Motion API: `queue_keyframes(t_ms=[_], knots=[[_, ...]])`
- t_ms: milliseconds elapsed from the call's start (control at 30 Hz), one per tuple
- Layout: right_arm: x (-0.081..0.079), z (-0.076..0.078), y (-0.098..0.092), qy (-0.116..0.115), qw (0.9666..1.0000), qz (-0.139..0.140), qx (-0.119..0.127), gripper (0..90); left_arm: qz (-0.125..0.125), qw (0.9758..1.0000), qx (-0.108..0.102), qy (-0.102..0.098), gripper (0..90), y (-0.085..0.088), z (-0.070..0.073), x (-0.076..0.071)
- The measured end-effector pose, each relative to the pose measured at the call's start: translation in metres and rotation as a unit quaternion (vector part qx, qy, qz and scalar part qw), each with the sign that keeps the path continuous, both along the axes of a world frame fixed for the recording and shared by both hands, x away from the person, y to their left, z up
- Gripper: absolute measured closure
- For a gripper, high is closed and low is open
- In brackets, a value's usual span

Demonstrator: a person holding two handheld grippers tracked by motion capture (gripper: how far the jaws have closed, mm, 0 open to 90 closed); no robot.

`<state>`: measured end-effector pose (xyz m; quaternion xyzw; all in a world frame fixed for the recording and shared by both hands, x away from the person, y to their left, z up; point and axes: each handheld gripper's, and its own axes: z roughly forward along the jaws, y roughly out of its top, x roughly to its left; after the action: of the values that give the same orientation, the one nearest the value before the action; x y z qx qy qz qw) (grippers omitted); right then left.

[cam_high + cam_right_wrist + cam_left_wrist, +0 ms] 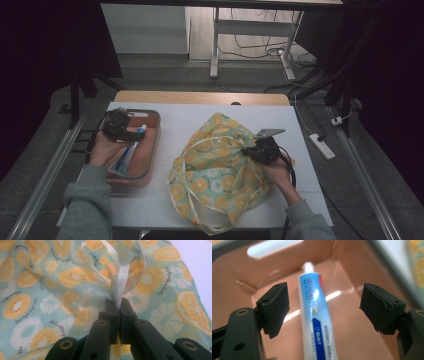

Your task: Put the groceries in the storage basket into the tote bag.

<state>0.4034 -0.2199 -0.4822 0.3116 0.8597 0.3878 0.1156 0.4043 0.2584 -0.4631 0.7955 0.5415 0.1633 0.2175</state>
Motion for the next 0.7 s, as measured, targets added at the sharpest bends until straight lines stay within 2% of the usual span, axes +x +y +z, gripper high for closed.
queue_keyframes(t_ms=[200, 300, 567, 700], knots=[[-0.002, -0.002, -0.002, 0.001, 1.0, -0.002, -0.004, 87.4, -0.001, 0.9994, 0.012, 0.033, 23.1, 0.0, -0.014, 0.007], [-0.002, -0.002, -0.001, -0.001, 1.0, -0.001, -0.006, 87.4, 0.001, 0.999, 0.016, 0.041, 23.1, 0.0, -0.019, 0.008], [-0.002, -0.003, 0.001, 0.001, 1.0, 0.0, -0.008, 87.4, 0.008, 0.9965, 0.012, 0.083, 23.3, 0.005, -0.036, 0.013], [-0.001, -0.004, 0.001, 0.002, 1.0, 0.0, -0.009, 87.2, 0.014, 0.9945, 0.013, 0.104, 27.3, 0.006, -0.045, 0.016]])
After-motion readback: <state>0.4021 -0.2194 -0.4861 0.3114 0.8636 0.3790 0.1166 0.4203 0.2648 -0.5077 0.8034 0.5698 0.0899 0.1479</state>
